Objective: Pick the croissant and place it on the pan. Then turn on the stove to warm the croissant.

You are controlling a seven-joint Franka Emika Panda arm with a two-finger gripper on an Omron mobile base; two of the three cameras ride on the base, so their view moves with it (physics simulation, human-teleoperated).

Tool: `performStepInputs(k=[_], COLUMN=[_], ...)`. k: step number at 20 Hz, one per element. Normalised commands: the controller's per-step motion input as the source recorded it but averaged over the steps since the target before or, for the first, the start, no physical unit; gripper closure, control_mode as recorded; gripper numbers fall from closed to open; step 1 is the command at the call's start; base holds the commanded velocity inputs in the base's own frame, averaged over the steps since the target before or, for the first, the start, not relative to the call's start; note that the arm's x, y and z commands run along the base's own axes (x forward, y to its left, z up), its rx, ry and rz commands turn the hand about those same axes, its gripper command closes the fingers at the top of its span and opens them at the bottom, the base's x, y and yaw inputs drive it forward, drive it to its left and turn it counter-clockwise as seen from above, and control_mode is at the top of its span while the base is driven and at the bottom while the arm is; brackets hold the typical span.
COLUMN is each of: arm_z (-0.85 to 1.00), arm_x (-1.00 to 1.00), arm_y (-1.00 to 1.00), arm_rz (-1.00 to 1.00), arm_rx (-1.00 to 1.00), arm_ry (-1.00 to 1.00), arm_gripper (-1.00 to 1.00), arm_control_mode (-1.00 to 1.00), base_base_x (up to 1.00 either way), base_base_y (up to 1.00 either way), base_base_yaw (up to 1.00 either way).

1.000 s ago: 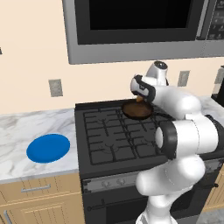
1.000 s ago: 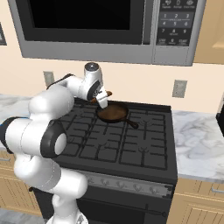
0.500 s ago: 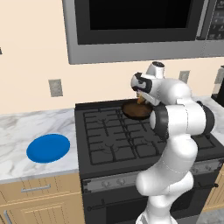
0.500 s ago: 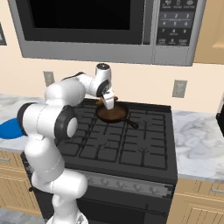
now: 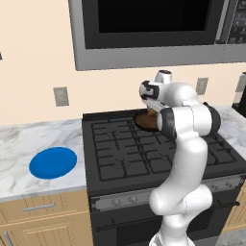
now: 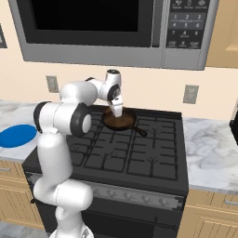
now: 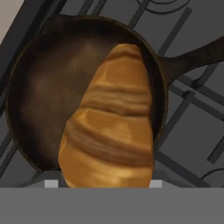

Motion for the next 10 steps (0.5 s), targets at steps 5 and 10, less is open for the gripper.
performStepInputs(k=[5, 10], arm_z=[-0.42, -0.40], arm_x=[0.40, 0.23], arm_y=[-0.02, -0.08], arm_rz=[-0.03, -0.01], arm_rx=[0.00, 0.00], arm_ry=[0.12, 0.05], arm_gripper=[1.00, 1.00], arm_control_mode=[-1.00, -1.00], base_base_x=[0.00, 0.00], base_base_y=[0.00, 0.00], base_base_yaw=[0.00, 0.00])
